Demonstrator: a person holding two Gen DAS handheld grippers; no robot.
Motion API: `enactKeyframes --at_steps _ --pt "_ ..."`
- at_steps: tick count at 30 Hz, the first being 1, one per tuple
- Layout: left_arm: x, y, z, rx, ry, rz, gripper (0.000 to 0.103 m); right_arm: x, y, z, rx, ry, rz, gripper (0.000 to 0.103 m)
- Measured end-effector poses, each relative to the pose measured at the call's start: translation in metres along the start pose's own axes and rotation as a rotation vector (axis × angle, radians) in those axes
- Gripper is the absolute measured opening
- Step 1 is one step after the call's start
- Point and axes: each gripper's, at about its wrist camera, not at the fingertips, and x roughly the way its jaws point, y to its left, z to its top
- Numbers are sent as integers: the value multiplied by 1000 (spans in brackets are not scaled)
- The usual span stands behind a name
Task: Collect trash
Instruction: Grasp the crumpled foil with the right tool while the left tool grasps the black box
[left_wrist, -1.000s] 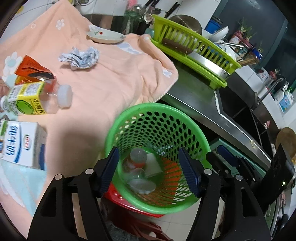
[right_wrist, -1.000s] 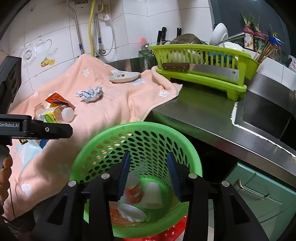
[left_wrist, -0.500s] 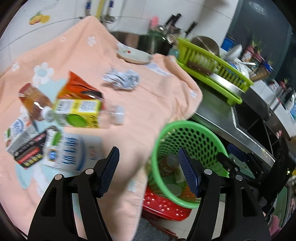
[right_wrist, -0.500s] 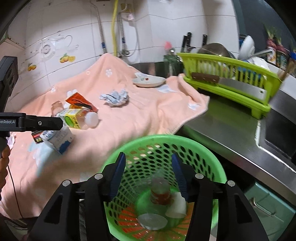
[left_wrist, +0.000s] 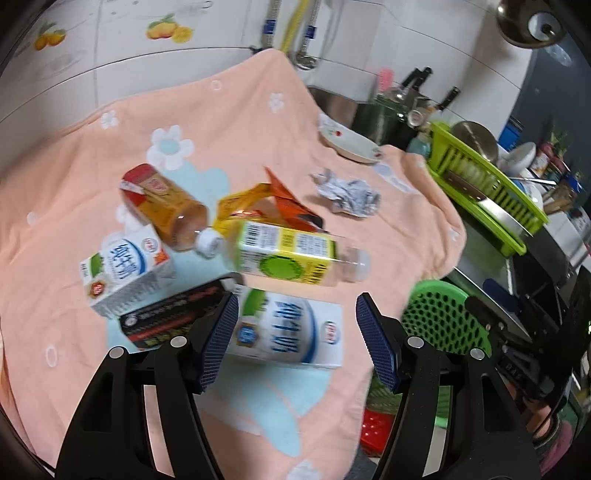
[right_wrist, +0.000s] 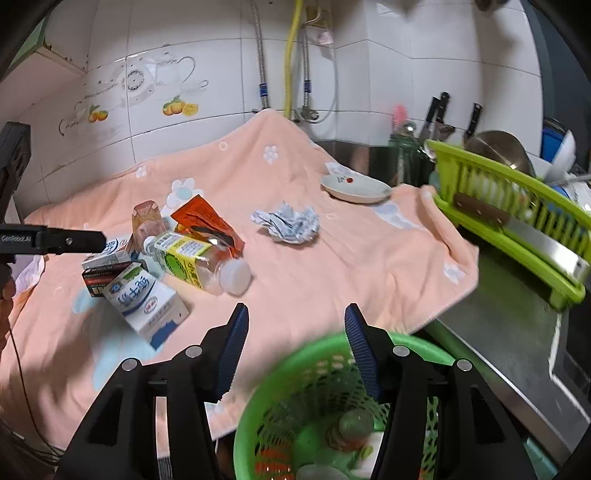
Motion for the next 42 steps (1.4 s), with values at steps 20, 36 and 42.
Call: enactKeyframes --at_steps 20,36,42 --pt "18 44 23 -97 -1 41 66 119 -10 66 -30 46 25 49" --pt "43 66 26 -126 36 74 66 194 -26 78 45 69 17 40" --pt "48 72 27 -114 51 84 66 211 -29 78 36 82 -4 40"
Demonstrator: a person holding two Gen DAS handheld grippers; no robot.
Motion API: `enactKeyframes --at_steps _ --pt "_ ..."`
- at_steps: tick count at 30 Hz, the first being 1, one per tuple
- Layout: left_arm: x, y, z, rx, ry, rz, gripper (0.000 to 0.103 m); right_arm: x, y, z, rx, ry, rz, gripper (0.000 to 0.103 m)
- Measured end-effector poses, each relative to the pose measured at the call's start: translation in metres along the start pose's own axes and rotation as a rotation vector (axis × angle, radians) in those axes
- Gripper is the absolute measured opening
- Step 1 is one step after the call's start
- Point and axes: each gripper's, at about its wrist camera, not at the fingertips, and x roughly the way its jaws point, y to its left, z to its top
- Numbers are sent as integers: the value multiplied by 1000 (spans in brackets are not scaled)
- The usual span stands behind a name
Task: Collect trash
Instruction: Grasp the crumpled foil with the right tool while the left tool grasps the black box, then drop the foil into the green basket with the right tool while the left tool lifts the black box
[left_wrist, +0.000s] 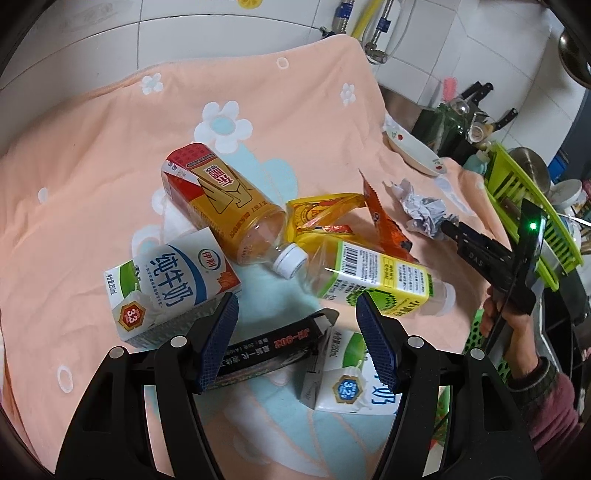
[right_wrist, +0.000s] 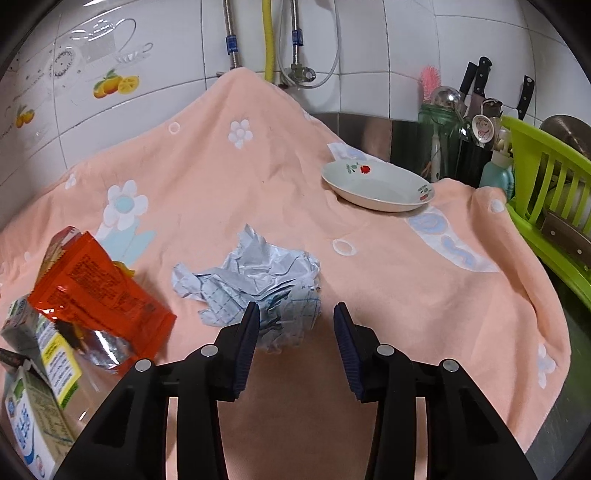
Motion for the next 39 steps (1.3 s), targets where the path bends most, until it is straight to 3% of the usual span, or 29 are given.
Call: enactKeyframes --at_steps 2,8,11,18,29,39 --pt "1 1 0 9 5 1 66 5 -1 0 2 7 -2 38" --pt "6 5 -3 55 25 18 66 12 -2 0 -1 11 7 14" --pt "7 7 -2 38 28 -6 66 9 -1 0 1 -6 8 11" --pt "4 6 -1 60 18 -5 66 -8 -1 1 11 -32 15 8" --pt "17 10 -15 306 83 16 71 -62 2 -2 -20 -74 35 8" --pt "32 9 -18 500 127 -50 69 -107 13 -16 -71 -82 44 8"
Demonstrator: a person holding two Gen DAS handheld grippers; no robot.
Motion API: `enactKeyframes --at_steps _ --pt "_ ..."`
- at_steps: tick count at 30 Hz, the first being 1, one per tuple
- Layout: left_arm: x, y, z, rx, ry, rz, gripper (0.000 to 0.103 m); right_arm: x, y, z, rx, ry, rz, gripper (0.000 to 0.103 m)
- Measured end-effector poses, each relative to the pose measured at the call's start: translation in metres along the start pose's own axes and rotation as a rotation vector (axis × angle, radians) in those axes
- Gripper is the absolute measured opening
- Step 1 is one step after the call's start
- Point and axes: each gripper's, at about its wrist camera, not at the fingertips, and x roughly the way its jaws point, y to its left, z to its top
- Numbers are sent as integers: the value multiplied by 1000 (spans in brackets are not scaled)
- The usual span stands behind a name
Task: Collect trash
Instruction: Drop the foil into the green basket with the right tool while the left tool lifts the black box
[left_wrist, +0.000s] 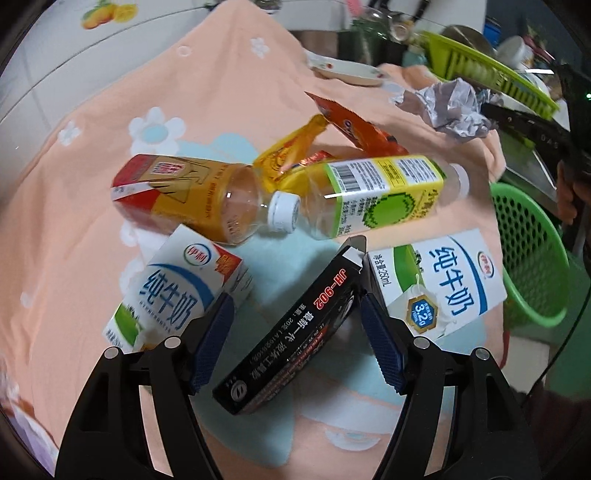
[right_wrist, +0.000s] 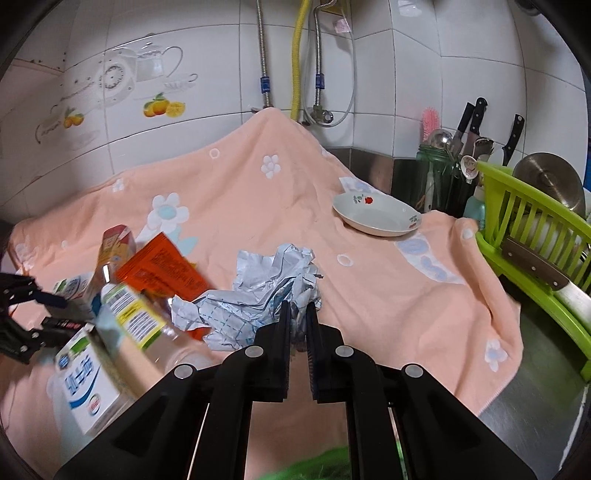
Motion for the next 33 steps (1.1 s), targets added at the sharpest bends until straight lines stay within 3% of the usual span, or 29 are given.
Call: enactKeyframes --at_steps 5,8,13,17,25,33 --pt "10 1 0 33 31 -47 65 -19 5 -10 -4 9 2 8" --pt "18 3 0 40 49 -66 54 -29 8 -17 -3 16 -1 8" --pt "18 1 -2 38 28 -65 47 -49 7 -30 11 22 -6 8" --pt "14 -7 -6 42 16 -22 21 -61 4 -40 28 26 -20 8" --pt "-11 3 -10 -73 -23 40 17 -83 -5 -65 81 40 -38 8" --pt "-68 -11 -16 -126 -116 1 17 -107 -15 -87 122 50 -71 8"
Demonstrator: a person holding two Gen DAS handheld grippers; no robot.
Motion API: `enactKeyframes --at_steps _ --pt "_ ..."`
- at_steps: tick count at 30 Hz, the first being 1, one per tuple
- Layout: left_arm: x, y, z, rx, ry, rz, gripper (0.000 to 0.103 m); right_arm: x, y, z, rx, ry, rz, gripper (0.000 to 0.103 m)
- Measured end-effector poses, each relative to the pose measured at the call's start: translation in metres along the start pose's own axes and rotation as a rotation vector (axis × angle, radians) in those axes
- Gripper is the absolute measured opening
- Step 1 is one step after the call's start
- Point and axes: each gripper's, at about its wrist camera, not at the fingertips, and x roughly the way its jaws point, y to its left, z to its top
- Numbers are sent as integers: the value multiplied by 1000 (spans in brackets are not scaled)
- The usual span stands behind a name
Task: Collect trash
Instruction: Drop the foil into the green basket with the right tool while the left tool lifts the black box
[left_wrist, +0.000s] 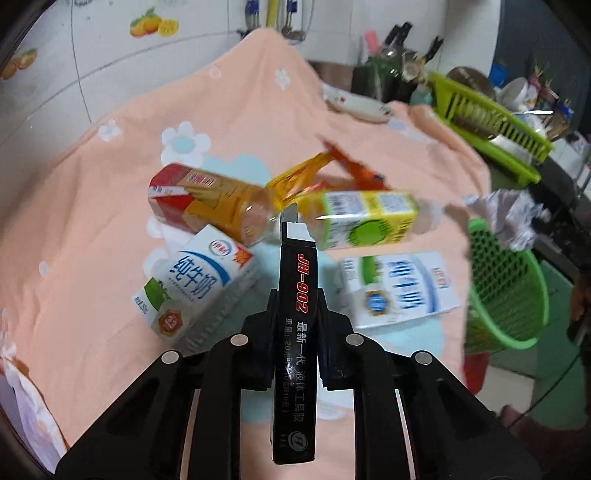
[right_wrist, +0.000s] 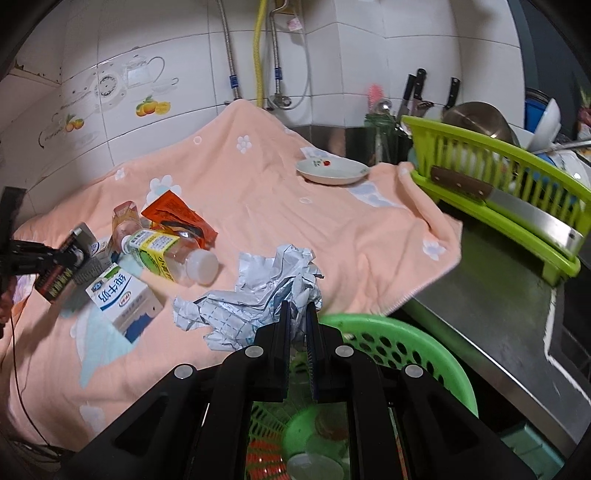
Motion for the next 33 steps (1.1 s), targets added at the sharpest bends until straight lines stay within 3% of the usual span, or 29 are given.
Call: enactKeyframes --at_steps 6,13,18,26,33 --pt "-24 -42 3 32 -42 -76 17 -22 -10 -17 3 -9 -42 9" --pt "-28 -103 8 84 -64 -178 17 -32 -30 -44 50 47 -56 12" --pt "-15 -148 13 105 -46 -259 17 -38 -42 -60 88 58 -52 33" --pt "10 -210 17 125 -5 -366 17 -59 -59 -69 113 33 -65 49" --pt "35 -248 18 116 47 -410 18 -73 -62 -76 95 6 -91 61"
